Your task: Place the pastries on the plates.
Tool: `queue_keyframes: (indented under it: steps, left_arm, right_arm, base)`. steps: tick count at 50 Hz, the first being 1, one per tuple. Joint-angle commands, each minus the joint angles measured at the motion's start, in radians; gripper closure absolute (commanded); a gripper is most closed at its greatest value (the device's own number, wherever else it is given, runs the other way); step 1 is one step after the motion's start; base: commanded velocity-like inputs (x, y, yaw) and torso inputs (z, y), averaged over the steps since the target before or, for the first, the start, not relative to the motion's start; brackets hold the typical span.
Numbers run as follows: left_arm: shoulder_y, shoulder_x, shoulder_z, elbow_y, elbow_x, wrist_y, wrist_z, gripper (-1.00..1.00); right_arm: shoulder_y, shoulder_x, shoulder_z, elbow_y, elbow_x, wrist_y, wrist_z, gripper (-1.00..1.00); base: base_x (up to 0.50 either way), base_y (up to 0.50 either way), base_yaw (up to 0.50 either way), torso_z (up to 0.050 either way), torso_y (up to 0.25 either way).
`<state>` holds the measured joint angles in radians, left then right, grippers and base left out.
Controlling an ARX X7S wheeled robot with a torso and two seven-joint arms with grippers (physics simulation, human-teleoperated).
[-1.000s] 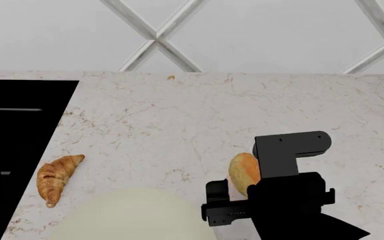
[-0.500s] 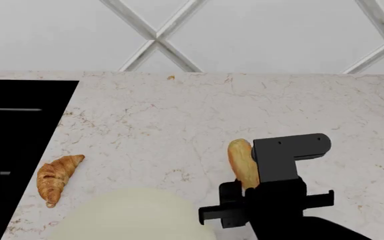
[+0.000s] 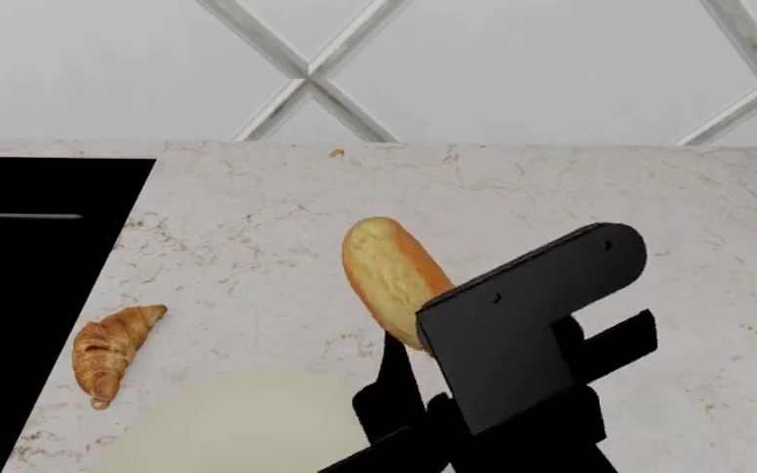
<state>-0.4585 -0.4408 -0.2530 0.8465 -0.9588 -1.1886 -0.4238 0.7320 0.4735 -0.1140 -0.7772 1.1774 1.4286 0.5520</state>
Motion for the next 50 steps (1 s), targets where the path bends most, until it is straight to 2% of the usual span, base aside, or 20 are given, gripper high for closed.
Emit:
queue_keyframes:
  steps: [1,5,11,15,30,50]
  left_arm:
    - [-0.006,0.008,0.022,-0.008,0.009,0.015,-0.009,-1.00]
    - [0.003,0.008,0.016,-0.004,0.004,0.019,-0.013,-1.00]
    - [0.011,0.006,0.004,0.002,-0.011,0.016,-0.021,-1.00]
    - [0.017,0.005,0.002,0.000,-0.015,0.018,-0.024,-1.00]
    - [0.029,-0.006,-0.013,0.000,-0.038,0.021,-0.030,-1.00]
    - [0.040,-0.025,-0.032,-0.003,-0.069,0.026,-0.034,-1.00]
  right_arm:
    - [-0.006,0.065,-0.171,-0.164,-0.088,-0.036,-0.079,1.00]
    - [-0.018,0.085,-0.254,-0.178,-0.149,-0.070,-0.111,1.00]
    - [-0.044,0.079,-0.305,-0.187,-0.155,-0.089,-0.118,1.00]
    - [-0.062,0.044,-0.257,-0.172,-0.048,-0.065,-0.082,1.00]
    - [-0.137,0.052,-0.417,-0.118,-0.193,-0.157,-0.142,1.00]
    - [-0.182,0.054,-0.480,-0.042,-0.254,-0.207,-0.150,1.00]
  base:
    - [0.00,0.00,0.00,0.000,0.000]
    - [0.00,0.00,0.00,0.000,0.000]
    - [0.00,0.00,0.00,0.000,0.000]
    - [0.00,0.00,0.00,0.000,0.000]
    - [0.00,0.00,0.00,0.000,0.000]
    - [0.00,0.00,0.00,0.000,0.000]
